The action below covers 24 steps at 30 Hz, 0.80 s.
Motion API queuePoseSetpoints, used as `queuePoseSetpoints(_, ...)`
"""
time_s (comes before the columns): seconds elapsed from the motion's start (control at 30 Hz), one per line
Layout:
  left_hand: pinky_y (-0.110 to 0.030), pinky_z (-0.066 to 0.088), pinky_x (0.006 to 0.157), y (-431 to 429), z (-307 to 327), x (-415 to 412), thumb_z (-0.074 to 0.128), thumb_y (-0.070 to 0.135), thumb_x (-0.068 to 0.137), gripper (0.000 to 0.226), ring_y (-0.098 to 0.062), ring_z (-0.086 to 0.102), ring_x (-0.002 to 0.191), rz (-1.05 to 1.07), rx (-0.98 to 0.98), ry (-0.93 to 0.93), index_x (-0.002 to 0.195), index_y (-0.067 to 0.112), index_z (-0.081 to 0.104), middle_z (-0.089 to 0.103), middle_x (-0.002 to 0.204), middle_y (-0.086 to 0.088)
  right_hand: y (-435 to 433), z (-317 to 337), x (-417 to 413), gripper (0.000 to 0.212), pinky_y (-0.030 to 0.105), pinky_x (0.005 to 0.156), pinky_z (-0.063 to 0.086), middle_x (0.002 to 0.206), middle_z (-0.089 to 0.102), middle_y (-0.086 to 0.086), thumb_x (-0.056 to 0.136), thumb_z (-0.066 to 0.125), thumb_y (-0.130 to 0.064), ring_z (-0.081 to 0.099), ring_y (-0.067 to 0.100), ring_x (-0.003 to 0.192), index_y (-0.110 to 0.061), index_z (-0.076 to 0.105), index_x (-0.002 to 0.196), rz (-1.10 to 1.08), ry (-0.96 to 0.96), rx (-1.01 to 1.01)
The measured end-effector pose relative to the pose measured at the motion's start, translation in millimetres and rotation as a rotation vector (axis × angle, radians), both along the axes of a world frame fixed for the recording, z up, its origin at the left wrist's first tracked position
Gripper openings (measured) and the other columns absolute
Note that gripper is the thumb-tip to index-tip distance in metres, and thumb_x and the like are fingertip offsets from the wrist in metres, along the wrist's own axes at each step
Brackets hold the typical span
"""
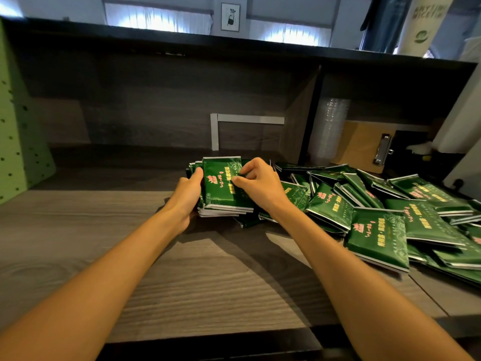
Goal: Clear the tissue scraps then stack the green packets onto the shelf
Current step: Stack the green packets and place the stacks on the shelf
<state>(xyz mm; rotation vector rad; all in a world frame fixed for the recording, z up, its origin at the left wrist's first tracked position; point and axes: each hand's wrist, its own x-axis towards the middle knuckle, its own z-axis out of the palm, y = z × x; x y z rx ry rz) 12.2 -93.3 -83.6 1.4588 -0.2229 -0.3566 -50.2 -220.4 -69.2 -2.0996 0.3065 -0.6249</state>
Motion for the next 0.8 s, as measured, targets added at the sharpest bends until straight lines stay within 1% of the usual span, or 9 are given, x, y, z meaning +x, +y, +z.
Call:
queuePoseSetpoints(0.07, -0.032, 0.051, 0.074, 0.8, 2.1, -2.5, 0.032, 0.044, 0.099, 0.037, -0.015, 0.064, 0.079, -0.051, -0.05, -0.005, 0.093, 0.02, 0.06, 0.067, 0.082, -0.001, 3.2, -1.2, 0.3, 0.017, 0.019, 0.059, 0.04, 0.082, 0.056, 0.003, 0.087, 0.065, -0.023, 0.053, 0.014, 0.078, -0.015, 0.051, 0.094, 0.008, -0.003, -0.01)
queuePoseSetpoints(0.17, -0.035, 0.054, 0.079, 3.8, 2.5, -0.3, 0.057, 0.04, 0.089, 0.033, -0.022, 0.069, 0.087, -0.075, -0.036, 0.013, 0.109, 0.015, 0.061, 0.071, 0.095, -0.009, 4.1, -0.7, 1.0, 0.014, 0.02, 0.055, 0.043, 0.079, 0.059, 0.002, 0.087, 0.064, -0.02, 0.054, 0.011, 0.065, -0.015, 0.052, 0.092, 0.024, 0.005, -0.011)
queuePoseSetpoints(0.23, -0.03, 0.057, 0.066, 5.4, 0.3, 4.0, 0.063, 0.024, 0.084, 0.031, -0.02, 0.071, 0.078, -0.069, -0.045, 0.063, 0.111, 0.007, 0.061, 0.073, 0.09, -0.01, -0.7, 3.4, 0.4, 0.008, 0.024, 0.056, 0.048, 0.079, 0.06, 0.002, 0.089, 0.06, -0.014, 0.057, 0.013, 0.063, -0.014, 0.053, 0.091, 0.014, 0.007, 0.031)
queuePoseSetpoints(0.3, -0.026, 0.056, 0.058, 7.1, 0.5, 4.6, 0.059, 0.016, 0.085, 0.016, -0.016, 0.07, 0.066, -0.085, -0.061, 0.104, 0.098, 0.01, 0.065, 0.073, 0.076, -0.005, -12.6, 8.4, -1.4, 0.002, 0.035, 0.068, 0.051, 0.092, 0.063, 0.008, 0.091, 0.054, -0.013, 0.062, 0.022, 0.081, -0.013, 0.054, 0.093, -0.094, 0.009, 0.015)
queuePoseSetpoints(0.4, -0.03, 0.054, 0.068, 8.9, 1.1, 5.7, 0.058, 0.017, 0.085, 0.015, -0.018, 0.068, 0.074, -0.076, -0.06, 0.106, 0.097, 0.011, 0.065, 0.072, 0.082, -0.006, -33.6, 11.6, -8.9, 0.026, 0.036, 0.077, 0.042, 0.115, 0.057, 0.016, 0.093, 0.051, -0.021, 0.053, 0.033, 0.105, -0.005, 0.05, 0.114, -0.323, 0.161, -0.262)
queuePoseSetpoints(0.47, -0.033, 0.054, 0.074, 8.6, -0.7, 7.0, 0.059, 0.018, 0.085, 0.016, -0.02, 0.067, 0.079, -0.074, -0.052, 0.099, 0.099, 0.011, 0.065, 0.071, 0.089, -0.008, -40.3, 10.7, -14.4, 0.05, 0.042, 0.091, 0.039, 0.131, 0.048, 0.021, 0.093, 0.053, -0.034, 0.045, 0.039, 0.119, -0.003, 0.038, 0.129, -0.385, 0.35, -0.383)
queuePoseSetpoints(0.53, -0.033, 0.053, 0.073, 8.6, 0.2, 4.5, 0.059, 0.017, 0.086, 0.014, -0.02, 0.066, 0.079, -0.08, -0.046, 0.092, 0.097, 0.011, 0.064, 0.07, 0.09, -0.008, -41.3, 8.5, -16.8, 0.07, 0.044, 0.101, 0.035, 0.139, 0.041, 0.022, 0.089, 0.053, -0.05, 0.039, 0.04, 0.128, -0.005, 0.03, 0.138, -0.426, 0.552, -0.504)
queuePoseSetpoints(0.6, -0.031, 0.052, 0.068, 8.2, 0.4, 3.6, 0.059, 0.017, 0.086, 0.015, -0.019, 0.066, 0.078, -0.083, -0.044, 0.092, 0.099, 0.012, 0.063, 0.07, 0.09, -0.008, -40.0, 8.4, -18.4, 0.079, 0.042, 0.101, 0.034, 0.138, 0.042, 0.02, 0.085, 0.05, -0.062, 0.04, 0.037, 0.128, -0.008, 0.031, 0.139, -0.47, 0.66, -0.633)
queuePoseSetpoints(0.8, -0.033, 0.053, 0.073, 7.1, -0.4, 3.7, 0.06, 0.017, 0.085, 0.018, -0.021, 0.066, 0.078, -0.072, -0.047, 0.096, 0.102, 0.011, 0.063, 0.07, 0.09, -0.009, -38.9, 10.7, -22.2, 0.092, 0.042, 0.101, 0.035, 0.137, 0.044, 0.017, 0.075, 0.054, -0.072, 0.042, 0.035, 0.127, -0.01, 0.03, 0.14, -0.392, 0.697, -0.55)
